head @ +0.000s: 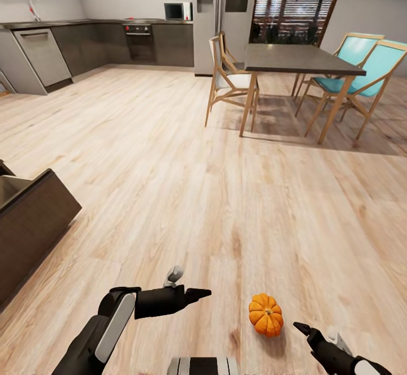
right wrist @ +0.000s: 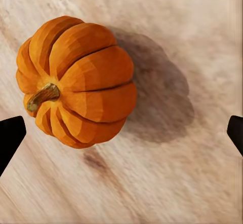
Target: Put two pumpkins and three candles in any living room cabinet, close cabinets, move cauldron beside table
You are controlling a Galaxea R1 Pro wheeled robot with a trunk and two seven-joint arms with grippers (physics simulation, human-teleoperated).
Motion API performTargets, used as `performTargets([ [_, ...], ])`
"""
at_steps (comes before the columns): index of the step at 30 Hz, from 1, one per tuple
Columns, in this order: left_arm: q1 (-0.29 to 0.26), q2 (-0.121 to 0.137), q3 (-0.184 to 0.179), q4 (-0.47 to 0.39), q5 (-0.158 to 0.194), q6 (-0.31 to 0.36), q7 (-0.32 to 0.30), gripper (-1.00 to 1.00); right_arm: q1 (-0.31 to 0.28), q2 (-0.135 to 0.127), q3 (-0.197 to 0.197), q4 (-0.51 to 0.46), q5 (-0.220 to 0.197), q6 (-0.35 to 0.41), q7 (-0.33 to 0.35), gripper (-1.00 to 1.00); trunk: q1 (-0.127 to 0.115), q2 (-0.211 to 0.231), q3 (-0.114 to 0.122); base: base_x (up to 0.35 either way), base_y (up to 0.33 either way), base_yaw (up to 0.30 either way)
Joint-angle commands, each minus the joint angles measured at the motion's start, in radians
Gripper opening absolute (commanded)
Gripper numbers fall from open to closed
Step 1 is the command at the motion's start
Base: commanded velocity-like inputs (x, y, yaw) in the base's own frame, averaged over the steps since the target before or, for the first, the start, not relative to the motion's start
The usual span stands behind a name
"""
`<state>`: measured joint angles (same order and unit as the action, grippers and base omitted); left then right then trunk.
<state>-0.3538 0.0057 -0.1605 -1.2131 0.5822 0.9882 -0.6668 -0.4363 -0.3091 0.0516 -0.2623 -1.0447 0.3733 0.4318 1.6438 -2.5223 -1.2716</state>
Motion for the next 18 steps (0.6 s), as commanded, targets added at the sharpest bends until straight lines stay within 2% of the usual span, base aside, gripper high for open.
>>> performTargets([
  [1,-0.001,0.000,-0.001,0.000,0.001,0.004,-0.002,1.00,-0.001,-0.001,0.005,0.000,-0.008,0.003,0.009,1.00,0.000,-0.001,-0.005,0.000,0.000,0.000],
  [7,-0.001,0.000,-0.001,0.000,0.001,0.004,-0.002,1.00,-0.001,-0.002,0.005,0.001,-0.006,0.001,0.082,1.00,0.003,-0.002,-0.028,0.000,0.000,0.000],
  [18,-0.001,0.000,-0.001,0.000,0.001,0.004,-0.002,1.00,-0.001,-0.001,0.005,0.000,-0.006,0.000,0.093,1.00,0.008,-0.005,-0.070,0.000,0.000,0.000],
])
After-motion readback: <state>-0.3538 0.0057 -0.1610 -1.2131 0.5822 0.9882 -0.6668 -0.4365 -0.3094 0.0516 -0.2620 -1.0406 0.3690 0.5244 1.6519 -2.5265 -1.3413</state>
